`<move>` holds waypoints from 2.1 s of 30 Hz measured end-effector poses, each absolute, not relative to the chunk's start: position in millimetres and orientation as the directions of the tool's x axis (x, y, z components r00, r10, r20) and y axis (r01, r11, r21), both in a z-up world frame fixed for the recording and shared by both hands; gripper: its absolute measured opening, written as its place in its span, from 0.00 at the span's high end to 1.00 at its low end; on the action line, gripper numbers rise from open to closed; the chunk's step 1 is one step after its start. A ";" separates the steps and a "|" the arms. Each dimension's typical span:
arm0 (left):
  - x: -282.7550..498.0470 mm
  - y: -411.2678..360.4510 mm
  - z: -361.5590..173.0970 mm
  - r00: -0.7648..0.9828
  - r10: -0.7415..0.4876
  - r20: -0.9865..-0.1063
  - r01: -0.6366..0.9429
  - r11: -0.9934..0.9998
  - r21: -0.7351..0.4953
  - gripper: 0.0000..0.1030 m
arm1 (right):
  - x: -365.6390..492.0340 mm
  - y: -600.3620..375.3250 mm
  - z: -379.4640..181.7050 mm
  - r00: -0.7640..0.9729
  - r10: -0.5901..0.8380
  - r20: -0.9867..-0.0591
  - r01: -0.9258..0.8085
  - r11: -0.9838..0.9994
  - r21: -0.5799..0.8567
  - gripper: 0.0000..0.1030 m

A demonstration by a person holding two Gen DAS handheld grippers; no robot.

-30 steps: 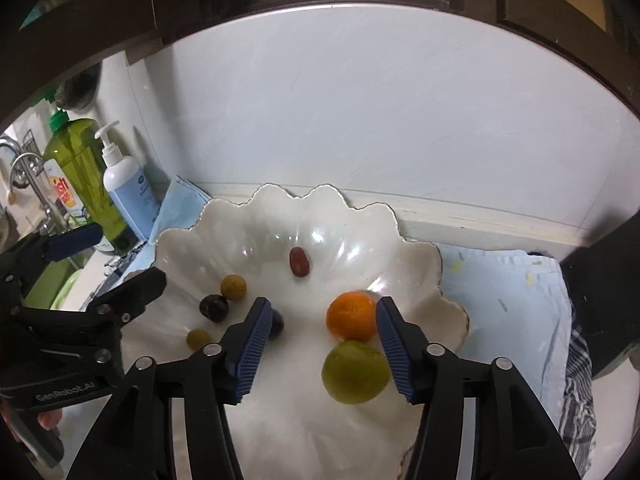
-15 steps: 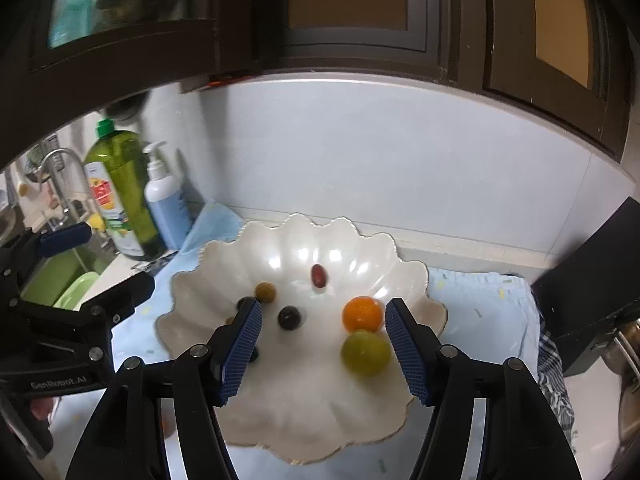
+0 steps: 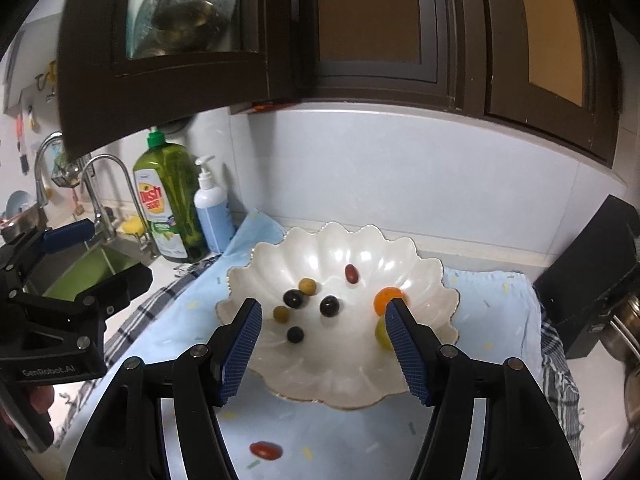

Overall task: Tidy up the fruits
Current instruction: 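Lift both open tools away from the bowl, then grasp the mandarin with the left tool while the right grasps the red date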

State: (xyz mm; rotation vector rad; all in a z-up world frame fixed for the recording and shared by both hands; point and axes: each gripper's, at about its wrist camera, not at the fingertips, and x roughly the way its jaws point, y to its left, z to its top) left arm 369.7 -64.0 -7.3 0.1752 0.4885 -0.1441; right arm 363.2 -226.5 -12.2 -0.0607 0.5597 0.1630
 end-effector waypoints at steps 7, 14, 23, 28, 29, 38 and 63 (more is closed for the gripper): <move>346.0 -54.3 -15.3 0.869 -0.082 -0.487 0.169 0.976 0.138 0.03 | 343.6 -219.4 -21.8 0.823 0.164 -0.544 -0.188 0.982 0.012 0.37; 333.1 -49.6 -30.9 0.856 -0.090 -0.509 0.189 0.971 0.147 0.03 | 323.6 -210.2 -38.2 0.809 0.195 -0.555 -0.213 0.977 0.033 0.37; 324.7 -47.9 -59.7 0.829 -0.089 -0.552 0.214 0.963 0.166 0.03 | 311.9 -199.5 -68.3 0.763 0.192 -0.617 -0.245 0.970 -0.001 0.37; 320.6 -51.0 -76.3 0.826 -0.107 -0.554 0.242 0.954 0.178 0.04 | 309.1 -197.6 -83.9 0.736 0.213 -0.642 -0.271 0.962 0.007 0.37; 321.2 -52.4 -78.3 0.824 -0.108 -0.556 0.246 0.952 0.180 0.04 | 308.4 -197.7 -87.3 0.734 0.217 -0.644 -0.276 0.961 0.009 0.37; 336.0 -54.9 -109.2 0.771 -0.148 -0.619 0.294 0.945 0.141 0.09 | 312.2 -192.5 -110.4 0.704 0.215 -0.677 -0.289 0.957 0.003 0.38; 374.2 -70.6 -156.9 0.628 -0.223 -0.746 0.357 0.934 0.021 0.35 | 341.8 -189.2 -154.6 0.599 0.239 -0.764 -0.287 0.955 0.075 0.61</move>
